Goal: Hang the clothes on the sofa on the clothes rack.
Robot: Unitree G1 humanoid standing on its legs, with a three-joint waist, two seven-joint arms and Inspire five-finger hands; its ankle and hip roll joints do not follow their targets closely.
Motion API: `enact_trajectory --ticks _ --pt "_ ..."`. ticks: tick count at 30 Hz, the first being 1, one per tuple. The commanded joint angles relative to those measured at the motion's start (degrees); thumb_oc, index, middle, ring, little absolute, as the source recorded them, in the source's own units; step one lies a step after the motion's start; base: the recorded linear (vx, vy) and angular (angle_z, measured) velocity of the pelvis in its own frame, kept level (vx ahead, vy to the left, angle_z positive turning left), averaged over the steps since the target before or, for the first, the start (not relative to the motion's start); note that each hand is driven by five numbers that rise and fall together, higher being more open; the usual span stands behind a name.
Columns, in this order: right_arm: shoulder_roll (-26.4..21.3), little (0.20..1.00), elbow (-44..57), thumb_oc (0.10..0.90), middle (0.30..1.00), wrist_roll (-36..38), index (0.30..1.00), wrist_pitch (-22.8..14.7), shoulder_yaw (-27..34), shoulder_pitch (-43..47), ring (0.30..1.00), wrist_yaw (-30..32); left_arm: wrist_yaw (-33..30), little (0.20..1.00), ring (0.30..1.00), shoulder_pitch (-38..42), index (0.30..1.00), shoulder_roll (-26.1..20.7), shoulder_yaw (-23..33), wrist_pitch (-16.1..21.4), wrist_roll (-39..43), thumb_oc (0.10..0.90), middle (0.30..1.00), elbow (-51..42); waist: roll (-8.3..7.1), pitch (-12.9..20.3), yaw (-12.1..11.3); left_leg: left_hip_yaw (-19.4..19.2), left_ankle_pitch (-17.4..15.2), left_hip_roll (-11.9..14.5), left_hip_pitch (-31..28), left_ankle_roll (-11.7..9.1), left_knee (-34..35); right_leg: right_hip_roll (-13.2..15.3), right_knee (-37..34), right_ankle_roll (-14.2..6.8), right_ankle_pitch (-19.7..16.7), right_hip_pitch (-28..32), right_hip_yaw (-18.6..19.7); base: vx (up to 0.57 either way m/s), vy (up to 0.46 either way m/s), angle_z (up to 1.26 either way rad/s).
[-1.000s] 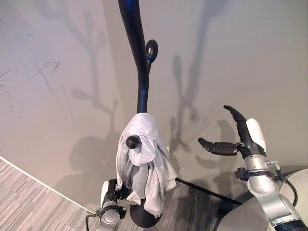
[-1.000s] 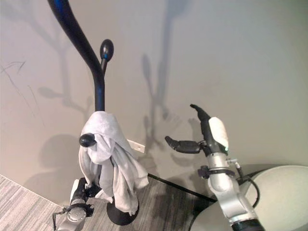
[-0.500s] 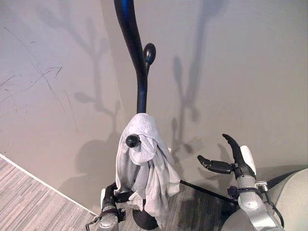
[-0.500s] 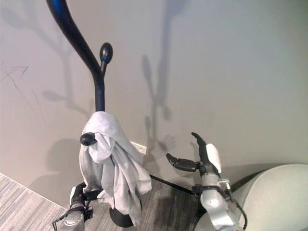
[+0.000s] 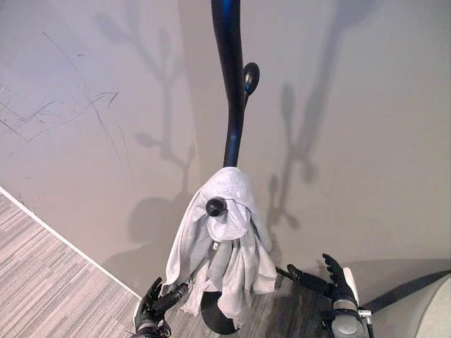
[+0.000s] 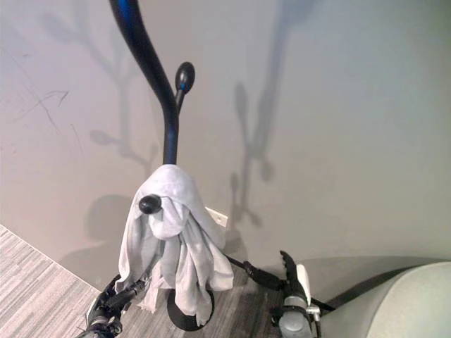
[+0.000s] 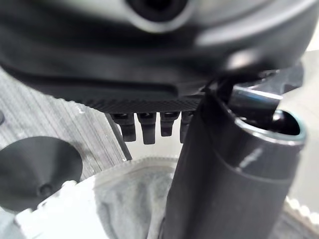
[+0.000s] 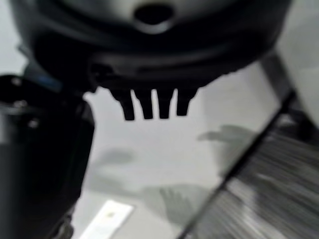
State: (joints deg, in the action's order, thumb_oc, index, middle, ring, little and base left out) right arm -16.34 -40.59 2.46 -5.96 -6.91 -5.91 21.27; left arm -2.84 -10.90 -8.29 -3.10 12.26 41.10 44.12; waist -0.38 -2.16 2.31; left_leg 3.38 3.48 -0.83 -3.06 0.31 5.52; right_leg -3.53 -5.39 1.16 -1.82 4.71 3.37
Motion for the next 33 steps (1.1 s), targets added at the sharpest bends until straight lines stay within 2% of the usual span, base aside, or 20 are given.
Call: enact_trajectory --ticks 1,5,10,12,15,20,26,31,33 --pt "-0.64 0.900 1.46 0.800 0.900 3.44 0.900 -3.11 1.29 3.59 0.900 -0.03 1.94 0.900 0.900 2.32 0.900 -2.52 0.31 2.80 2.55 0.800 0.900 -0.28 -1.22 1.69 -0.14 0.61 -6.57 1.56 -1.81 -0.09 -0.52 6.25 2.30 -5.93 4.82 0.49 0.75 0.00 0.000 0.00" --pt "-0.32 0.900 -1.70 0.800 0.900 3.29 0.900 -2.41 -0.21 4.08 0.900 -0.95 1.71 0.900 0.900 0.55 0.900 -3.49 -0.66 3.48 1.64 0.800 0.900 -4.45 -0.93 1.42 -0.38 0.77 -6.46 1.45 -1.63 -0.08 -0.52 6.37 2.32 -5.93 4.80 0.53 0.43 0.00 0.007 0.02" --pt "-0.28 0.900 -4.50 0.800 0.900 1.32 0.900 -1.28 -1.75 4.25 0.900 -1.62 0.77 0.900 0.900 -2.44 0.900 -5.72 -0.09 5.64 1.73 0.800 0.900 -19.17 -0.79 1.24 -0.86 0.91 -6.39 1.32 -1.47 -0.11 -0.52 6.54 2.18 -5.91 4.73 0.60 0.11 0.00 0.005 0.02" --pt "-0.15 0.900 -5.45 0.800 0.900 1.08 0.900 -1.22 -1.94 4.54 0.900 -1.61 0.90 0.900 0.900 -2.45 0.900 -6.01 -0.11 5.85 1.76 0.800 0.900 -20.85 -0.80 1.19 -0.93 1.02 -6.35 1.31 -1.46 -0.12 -0.52 6.56 2.17 -5.90 4.73 0.64 0.02 0.00 0.001 0.07" --pt "0.41 0.900 -7.54 0.800 0.900 0.15 0.900 -1.00 -3.30 5.50 0.900 -1.71 1.23 0.900 0.900 -2.80 0.900 -6.77 -0.26 6.97 2.34 0.800 0.900 -28.10 -0.77 1.08 -1.17 1.32 -6.36 1.28 -1.45 -0.16 -0.52 6.59 2.09 -5.81 4.71 0.76 -0.08 0.00 0.003 0.07" --pt "0.47 0.900 -8.50 0.800 0.900 -1.27 0.900 -0.41 -5.31 6.19 0.900 -2.42 1.30 0.900 0.900 -3.82 0.900 -6.80 -1.50 6.39 3.95 0.800 0.900 -33.20 -0.72 1.01 -1.52 1.60 -6.40 1.18 -1.49 -0.12 -0.52 6.61 2.06 -5.72 4.70 0.95 -0.37 0.00 0.000 0.01" --pt "0.16 0.900 -10.18 0.800 0.900 -1.78 0.900 0.49 -6.22 7.55 0.900 -2.30 2.84 0.900 0.900 -6.15 0.900 -7.64 -3.53 4.08 6.28 0.800 0.900 -32.70 -0.43 0.56 -1.83 1.69 -6.24 1.11 -1.39 -0.01 -0.52 6.72 2.19 -5.86 4.59 0.84 -0.56 0.00 0.002 0.01" --pt "0.68 0.900 -12.37 0.800 0.900 -2.97 0.900 0.02 -6.08 7.91 0.900 -3.85 15.19 0.900 0.900 -8.51 0.900 -10.03 -2.16 0.21 14.61 0.800 0.900 -30.84 -0.23 0.52 -2.22 1.56 -6.24 1.12 -1.21 -0.06 -0.52 6.65 2.33 -6.01 4.69 0.55 -0.37 0.00 0.008 0.03" --pt "1.32 0.900 -12.72 0.800 0.900 -3.00 0.900 -0.33 -6.12 7.52 0.900 -4.86 16.88 0.900 0.900 -7.89 0.900 -8.83 -1.09 -0.49 17.54 0.800 0.900 -25.89 -0.38 0.57 -2.35 1.41 -6.28 1.20 -1.24 -0.10 -0.52 6.63 2.33 -6.00 4.75 0.54 -0.21 0.00 0.000 0.00"
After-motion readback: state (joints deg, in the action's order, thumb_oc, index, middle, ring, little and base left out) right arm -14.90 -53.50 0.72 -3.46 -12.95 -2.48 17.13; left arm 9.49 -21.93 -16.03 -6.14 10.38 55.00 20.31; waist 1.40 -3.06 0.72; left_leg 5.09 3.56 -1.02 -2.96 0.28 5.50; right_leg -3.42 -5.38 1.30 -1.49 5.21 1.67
